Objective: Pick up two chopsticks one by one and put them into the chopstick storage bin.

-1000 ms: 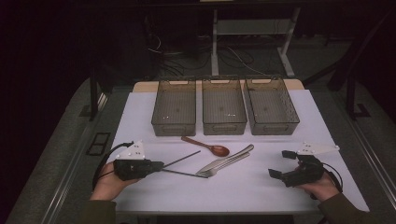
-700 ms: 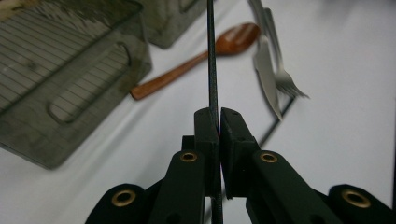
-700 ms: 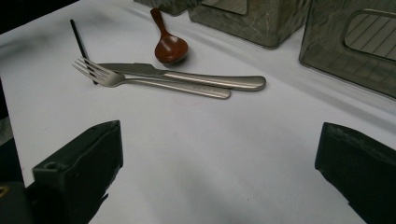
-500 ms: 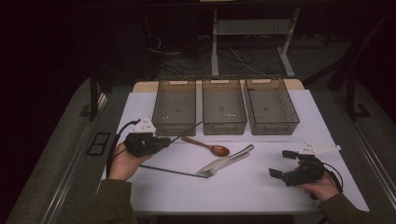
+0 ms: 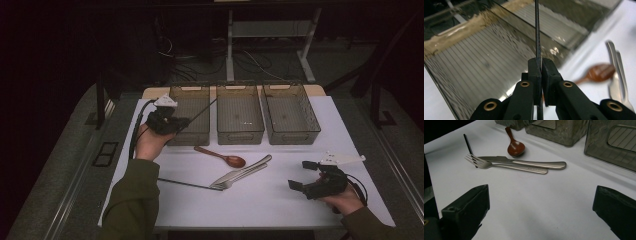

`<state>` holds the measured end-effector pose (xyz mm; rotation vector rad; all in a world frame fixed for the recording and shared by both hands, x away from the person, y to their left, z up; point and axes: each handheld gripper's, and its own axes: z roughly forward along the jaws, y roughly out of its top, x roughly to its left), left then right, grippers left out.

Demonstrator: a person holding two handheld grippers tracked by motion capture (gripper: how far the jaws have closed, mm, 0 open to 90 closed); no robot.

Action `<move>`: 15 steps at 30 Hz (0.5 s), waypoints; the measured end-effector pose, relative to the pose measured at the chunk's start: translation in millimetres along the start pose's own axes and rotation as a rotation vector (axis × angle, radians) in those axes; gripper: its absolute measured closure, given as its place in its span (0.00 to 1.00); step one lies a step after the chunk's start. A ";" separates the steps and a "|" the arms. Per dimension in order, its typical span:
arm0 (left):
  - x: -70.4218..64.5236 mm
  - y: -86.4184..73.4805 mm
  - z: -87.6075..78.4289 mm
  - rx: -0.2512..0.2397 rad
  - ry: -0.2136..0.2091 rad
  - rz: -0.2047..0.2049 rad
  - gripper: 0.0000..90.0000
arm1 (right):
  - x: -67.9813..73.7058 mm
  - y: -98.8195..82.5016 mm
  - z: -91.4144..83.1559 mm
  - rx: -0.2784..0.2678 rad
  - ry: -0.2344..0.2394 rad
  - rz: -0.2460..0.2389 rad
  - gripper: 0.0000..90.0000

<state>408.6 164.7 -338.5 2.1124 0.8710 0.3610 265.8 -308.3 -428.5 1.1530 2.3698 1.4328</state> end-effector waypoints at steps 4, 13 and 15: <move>16.4 14.7 10.7 -0.007 0.029 -0.025 0.95 | -0.1 0.1 -0.3 0.001 0.004 0.001 0.01; 52.8 28.2 40.4 -0.032 0.105 -0.105 0.95 | -0.4 0.2 -0.9 -0.003 0.014 0.007 0.01; 58.7 25.2 48.2 -0.007 0.118 -0.127 0.95 | -0.6 0.1 -0.7 -0.007 0.017 0.005 0.01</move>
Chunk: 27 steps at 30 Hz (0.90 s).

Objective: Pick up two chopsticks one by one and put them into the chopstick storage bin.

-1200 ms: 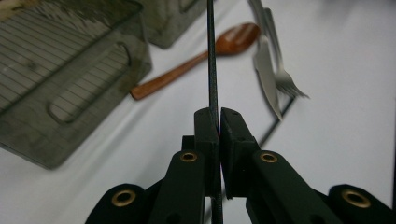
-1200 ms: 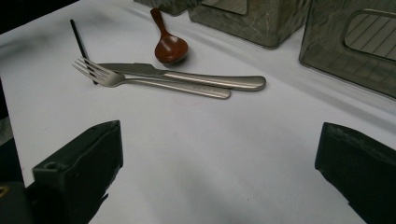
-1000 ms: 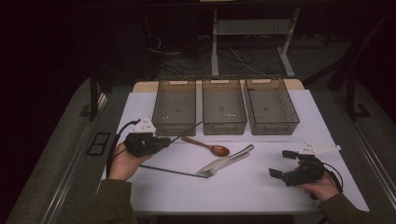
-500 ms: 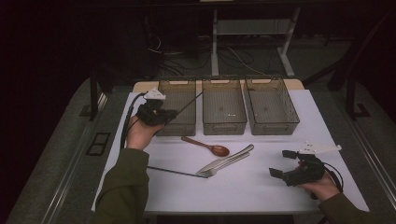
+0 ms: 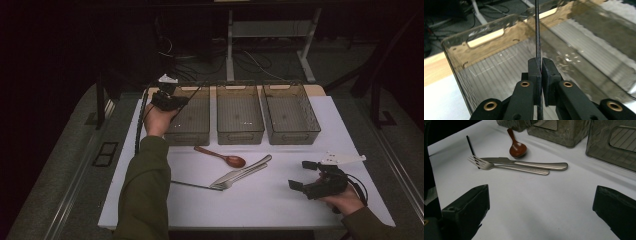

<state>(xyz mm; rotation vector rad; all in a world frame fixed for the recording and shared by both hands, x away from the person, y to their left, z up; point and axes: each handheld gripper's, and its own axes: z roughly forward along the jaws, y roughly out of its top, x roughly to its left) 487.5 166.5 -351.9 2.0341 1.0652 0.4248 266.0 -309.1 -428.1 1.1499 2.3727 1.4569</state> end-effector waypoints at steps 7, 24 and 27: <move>8.4 -11.3 21.4 0.095 0.057 -0.036 0.95 | -0.7 0.1 -1.1 -0.005 0.004 -0.001 0.01; -27.8 -3.4 -26.9 0.044 -0.079 0.100 0.35 | 0.3 0.1 -1.3 -0.010 -0.001 -0.001 0.01; -42.5 -9.4 -42.5 0.036 -0.117 0.142 0.29 | 0.2 0.1 -1.5 -0.005 -0.004 -0.003 0.01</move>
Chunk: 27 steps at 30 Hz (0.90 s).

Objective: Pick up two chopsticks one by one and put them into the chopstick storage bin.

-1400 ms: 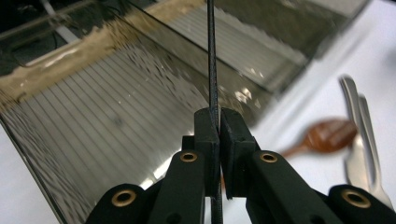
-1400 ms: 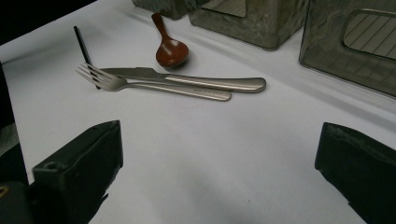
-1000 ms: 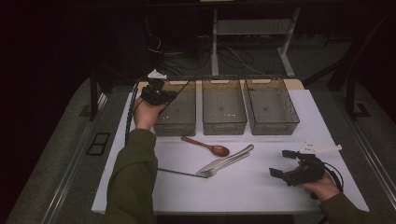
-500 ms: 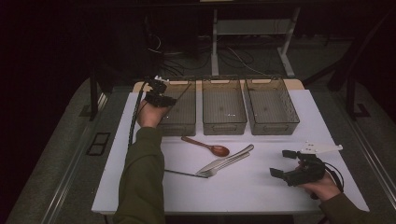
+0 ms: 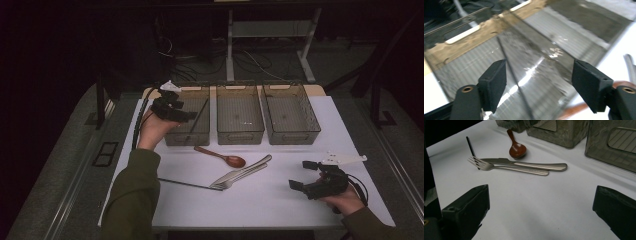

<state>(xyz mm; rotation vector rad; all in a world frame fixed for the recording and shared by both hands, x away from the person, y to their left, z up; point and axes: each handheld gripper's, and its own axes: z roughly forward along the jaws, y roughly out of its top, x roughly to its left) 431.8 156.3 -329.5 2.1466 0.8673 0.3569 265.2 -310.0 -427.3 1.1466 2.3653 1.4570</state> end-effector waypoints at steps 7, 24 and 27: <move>-36.3 -28.7 -15.2 -0.006 -0.083 0.072 0.27 | 0.7 -0.1 -0.7 -0.006 -0.004 0.002 0.01; -67.1 -119.6 -26.4 0.085 -0.229 0.180 0.68 | 1.3 -0.4 0.2 -0.002 -0.006 0.000 0.01; -65.6 -131.0 -26.0 0.096 -0.271 0.188 0.72 | 1.1 -0.5 0.3 -0.001 -0.006 -0.003 0.01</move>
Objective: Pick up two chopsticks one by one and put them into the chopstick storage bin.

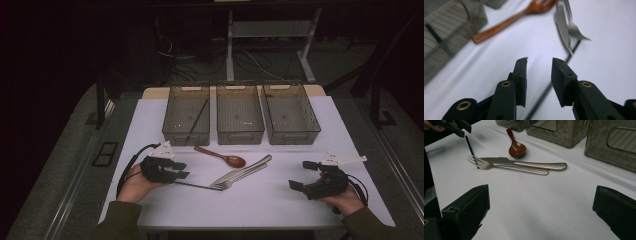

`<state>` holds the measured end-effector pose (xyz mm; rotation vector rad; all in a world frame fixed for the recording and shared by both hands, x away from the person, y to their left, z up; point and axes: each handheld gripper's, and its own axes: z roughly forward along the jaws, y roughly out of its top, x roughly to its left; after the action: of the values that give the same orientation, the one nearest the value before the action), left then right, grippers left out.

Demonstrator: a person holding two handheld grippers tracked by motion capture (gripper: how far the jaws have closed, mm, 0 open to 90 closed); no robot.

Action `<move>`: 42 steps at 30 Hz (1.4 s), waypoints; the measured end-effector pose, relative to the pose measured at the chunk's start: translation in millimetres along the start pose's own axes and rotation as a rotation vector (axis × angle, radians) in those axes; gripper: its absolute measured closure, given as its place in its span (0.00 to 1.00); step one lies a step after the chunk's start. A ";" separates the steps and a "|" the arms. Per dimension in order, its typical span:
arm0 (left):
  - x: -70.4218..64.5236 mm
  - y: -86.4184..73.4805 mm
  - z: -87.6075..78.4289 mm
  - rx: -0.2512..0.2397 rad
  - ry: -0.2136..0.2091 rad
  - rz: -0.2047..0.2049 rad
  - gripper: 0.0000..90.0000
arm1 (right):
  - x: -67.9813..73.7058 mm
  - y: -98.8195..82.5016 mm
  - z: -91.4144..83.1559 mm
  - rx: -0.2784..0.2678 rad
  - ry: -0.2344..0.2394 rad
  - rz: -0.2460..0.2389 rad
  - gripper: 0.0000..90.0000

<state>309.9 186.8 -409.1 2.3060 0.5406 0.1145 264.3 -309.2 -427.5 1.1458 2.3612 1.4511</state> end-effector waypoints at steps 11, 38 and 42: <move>4.1 -15.9 10.9 0.053 -0.081 0.039 0.83 | 0.3 -0.1 0.8 0.009 -0.002 -0.009 0.01; -8.1 -17.3 21.2 0.140 -0.110 0.067 0.89 | -0.3 -0.2 0.4 0.006 -0.003 -0.006 0.01; -13.0 -20.4 20.1 0.130 -0.120 0.065 0.89 | -0.2 -0.1 0.4 0.006 -0.002 -0.006 0.01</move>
<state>295.8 181.0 -436.5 2.4394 0.4224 -0.0291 264.6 -309.1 -427.8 1.1396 2.3677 1.4405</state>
